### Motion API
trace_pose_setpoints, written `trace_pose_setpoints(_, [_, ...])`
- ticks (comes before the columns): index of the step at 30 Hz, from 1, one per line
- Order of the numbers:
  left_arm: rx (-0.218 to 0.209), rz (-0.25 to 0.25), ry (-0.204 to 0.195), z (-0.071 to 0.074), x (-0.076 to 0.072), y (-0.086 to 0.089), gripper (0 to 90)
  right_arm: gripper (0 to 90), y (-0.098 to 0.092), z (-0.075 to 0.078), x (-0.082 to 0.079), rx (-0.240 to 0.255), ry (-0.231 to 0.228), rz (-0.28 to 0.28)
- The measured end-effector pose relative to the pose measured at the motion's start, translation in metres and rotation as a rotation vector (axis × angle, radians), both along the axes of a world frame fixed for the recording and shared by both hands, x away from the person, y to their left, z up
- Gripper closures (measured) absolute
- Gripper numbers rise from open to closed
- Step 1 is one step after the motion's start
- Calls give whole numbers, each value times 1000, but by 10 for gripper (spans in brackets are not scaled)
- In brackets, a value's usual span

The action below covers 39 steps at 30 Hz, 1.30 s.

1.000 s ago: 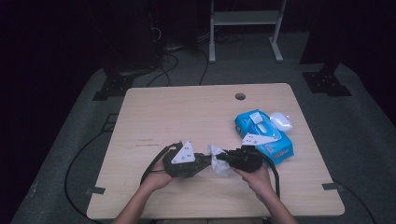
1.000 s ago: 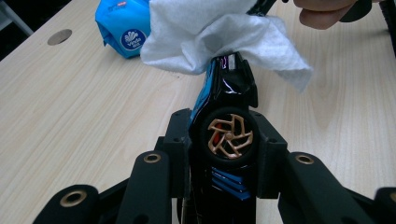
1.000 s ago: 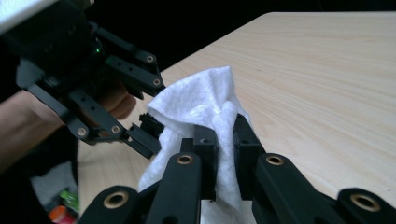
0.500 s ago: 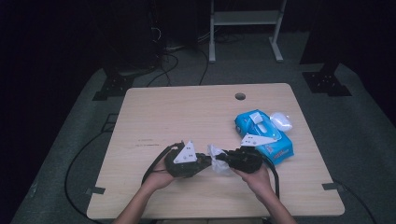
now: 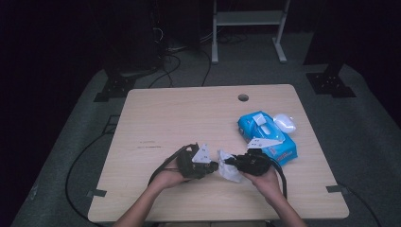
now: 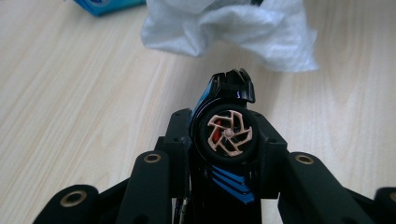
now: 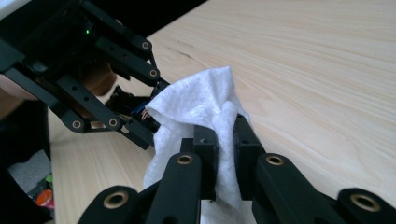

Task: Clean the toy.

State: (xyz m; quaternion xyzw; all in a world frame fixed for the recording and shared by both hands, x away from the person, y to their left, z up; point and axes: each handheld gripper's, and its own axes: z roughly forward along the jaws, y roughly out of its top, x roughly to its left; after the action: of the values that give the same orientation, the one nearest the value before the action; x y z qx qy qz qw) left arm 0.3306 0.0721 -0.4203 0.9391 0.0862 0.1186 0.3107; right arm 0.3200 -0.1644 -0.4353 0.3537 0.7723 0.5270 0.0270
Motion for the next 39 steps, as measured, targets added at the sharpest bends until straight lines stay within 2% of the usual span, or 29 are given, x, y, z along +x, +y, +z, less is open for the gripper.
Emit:
trace_pose_setpoints(5, [57, 4, 48, -3, 8, -10, 646, 827, -2, -6, 0, -7, 13, -6])
trace_pose_setpoints(9, [49, 4, 72, -7, 11, -11, 635, 828, -3, -6, 0, -5, 9, -8])
trace_pose_setpoints(12, [-10, 16, 97, -3, 12, -5, 608, 826, -4, -4, 1, 1, 9, -11])
trace_pose_setpoints(16, [-65, 19, 79, 5, 9, 9, 584, 825, 0, -3, 1, 1, -3, -3])
trace_pose_setpoints(19, [-127, 40, 78, 10, 8, 24, 576, 825, 7, 0, 0, 7, -10, 9])
trace_pose_setpoints(22, [-227, 70, 79, 14, 6, 46, 566, 826, 14, 2, 1, 9, -18, 21])
trace_pose_setpoints(25, [-283, 102, 88, 16, 8, 65, 566, 826, 22, 3, 4, 7, -13, 32])
trace_pose_setpoints(28, [-315, 133, 108, 14, 10, 78, 564, 826, 31, 4, 5, 4, -13, 51])
trace_pose_setpoints(31, [-331, 138, 131, 10, 10, 84, 558, 826, 39, 3, 6, -4, -11, 68])
trace_pose_setpoints(34, [-306, 136, 145, 5, 9, 85, 539, 826, 46, 0, 5, -42, -19, 81])
trace_pose_setpoints(39, [-308, 140, 166, -1, 10, 86, 526, 826, 47, 0, 4, -54, -23, 82])
